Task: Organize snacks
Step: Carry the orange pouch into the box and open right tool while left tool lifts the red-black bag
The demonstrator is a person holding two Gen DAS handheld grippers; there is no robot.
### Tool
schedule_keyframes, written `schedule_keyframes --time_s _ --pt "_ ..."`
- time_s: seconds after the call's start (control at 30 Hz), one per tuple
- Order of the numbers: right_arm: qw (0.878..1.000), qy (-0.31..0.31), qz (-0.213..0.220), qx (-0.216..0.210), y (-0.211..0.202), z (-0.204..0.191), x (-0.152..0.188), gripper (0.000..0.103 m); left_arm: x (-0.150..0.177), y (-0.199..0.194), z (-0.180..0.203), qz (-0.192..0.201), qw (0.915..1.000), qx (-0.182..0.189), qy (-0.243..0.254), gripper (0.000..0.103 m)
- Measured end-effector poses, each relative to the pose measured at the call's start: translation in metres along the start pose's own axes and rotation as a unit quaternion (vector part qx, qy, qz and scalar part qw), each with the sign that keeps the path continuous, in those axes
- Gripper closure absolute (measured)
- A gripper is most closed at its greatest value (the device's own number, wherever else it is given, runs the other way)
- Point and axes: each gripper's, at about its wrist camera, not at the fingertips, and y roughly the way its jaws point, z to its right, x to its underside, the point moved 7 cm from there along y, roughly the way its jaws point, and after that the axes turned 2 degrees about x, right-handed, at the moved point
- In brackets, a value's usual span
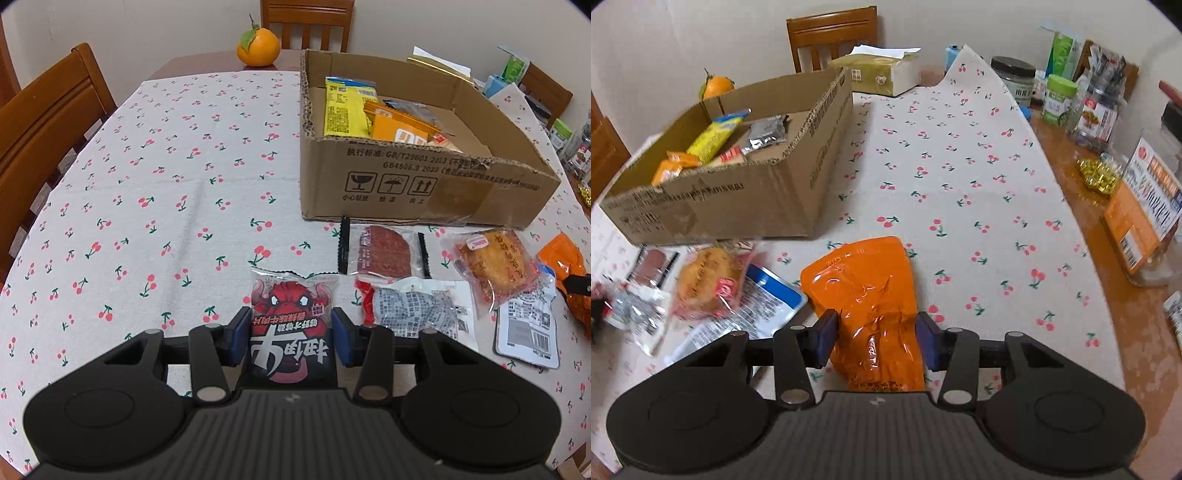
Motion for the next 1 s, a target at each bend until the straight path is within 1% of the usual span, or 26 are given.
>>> schedule_keyframes --time_s 0.27,0.33,0.6,0.77,1.0 --pt "1.0 -0.02 -0.005 0.0 -0.01 -0.002 -0.003 0.052 -0.006 -0.013 0.001 -0.002 0.9997 0.015 0.018 0.059" --pt "0.999 -0.031 -0.006 0.003 -0.015 -0.003 -0.006 0.052 -0.008 -0.017 0.001 -0.002 0.9995 0.019 0.023 0.059" --pt "0.999 -0.041 0.0 -0.007 -0.038 -0.003 -0.022 0.052 -0.016 -0.036 0.006 -0.002 0.9982 0.038 0.046 0.059" --pt "0.998 -0.055 0.016 -0.026 -0.056 -0.012 -0.039 0.052 -0.02 -0.051 0.014 0.001 0.9966 0.057 0.059 0.059" --pt "0.992 -0.101 0.048 -0.057 -0.075 -0.042 -0.077 0.052 -0.024 -0.073 0.024 0.007 0.9934 0.084 0.078 0.059"
